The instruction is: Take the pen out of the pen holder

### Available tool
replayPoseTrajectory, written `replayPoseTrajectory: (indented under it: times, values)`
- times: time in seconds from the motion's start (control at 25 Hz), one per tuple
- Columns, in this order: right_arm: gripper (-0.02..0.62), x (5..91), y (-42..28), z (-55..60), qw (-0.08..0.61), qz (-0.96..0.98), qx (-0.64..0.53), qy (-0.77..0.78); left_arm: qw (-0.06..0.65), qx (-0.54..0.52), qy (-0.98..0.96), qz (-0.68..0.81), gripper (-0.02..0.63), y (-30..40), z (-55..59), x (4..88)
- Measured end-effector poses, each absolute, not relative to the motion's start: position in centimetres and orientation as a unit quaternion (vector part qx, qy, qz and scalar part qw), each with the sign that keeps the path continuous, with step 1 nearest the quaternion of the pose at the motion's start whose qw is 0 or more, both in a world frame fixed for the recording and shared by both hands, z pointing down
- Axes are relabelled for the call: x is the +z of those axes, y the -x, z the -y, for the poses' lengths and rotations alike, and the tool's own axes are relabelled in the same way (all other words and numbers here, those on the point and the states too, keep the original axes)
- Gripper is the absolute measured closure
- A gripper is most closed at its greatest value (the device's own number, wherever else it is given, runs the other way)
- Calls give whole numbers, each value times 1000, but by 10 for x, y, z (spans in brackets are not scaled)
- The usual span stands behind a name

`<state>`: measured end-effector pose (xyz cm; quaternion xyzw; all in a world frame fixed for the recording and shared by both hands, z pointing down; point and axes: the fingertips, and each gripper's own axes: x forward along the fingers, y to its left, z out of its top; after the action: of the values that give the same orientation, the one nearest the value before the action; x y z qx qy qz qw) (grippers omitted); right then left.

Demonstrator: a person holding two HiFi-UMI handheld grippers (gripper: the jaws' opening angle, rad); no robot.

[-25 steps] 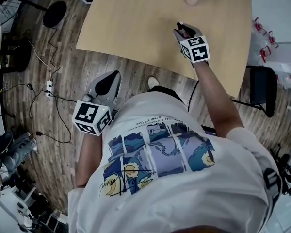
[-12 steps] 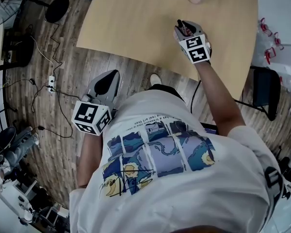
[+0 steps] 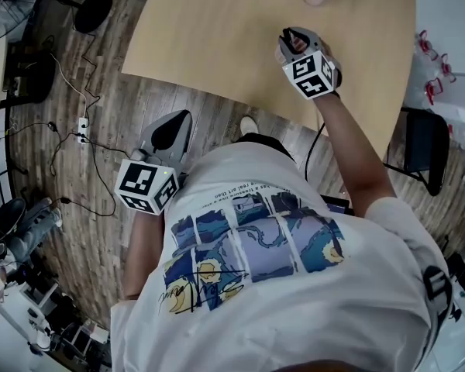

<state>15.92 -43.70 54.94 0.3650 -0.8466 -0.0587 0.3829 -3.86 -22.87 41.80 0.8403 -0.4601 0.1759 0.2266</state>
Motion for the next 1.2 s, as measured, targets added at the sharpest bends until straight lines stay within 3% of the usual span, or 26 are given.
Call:
replayPoseTrajectory:
  times: [0.48, 1.2]
  values:
    - [517, 547, -150, 425, 381, 855, -79, -344, 228, 171, -839, 464, 597, 38, 230, 420]
    - [537, 513, -167, 411, 289, 881, -24, -374, 230, 169, -846, 451, 597, 35, 220, 420]
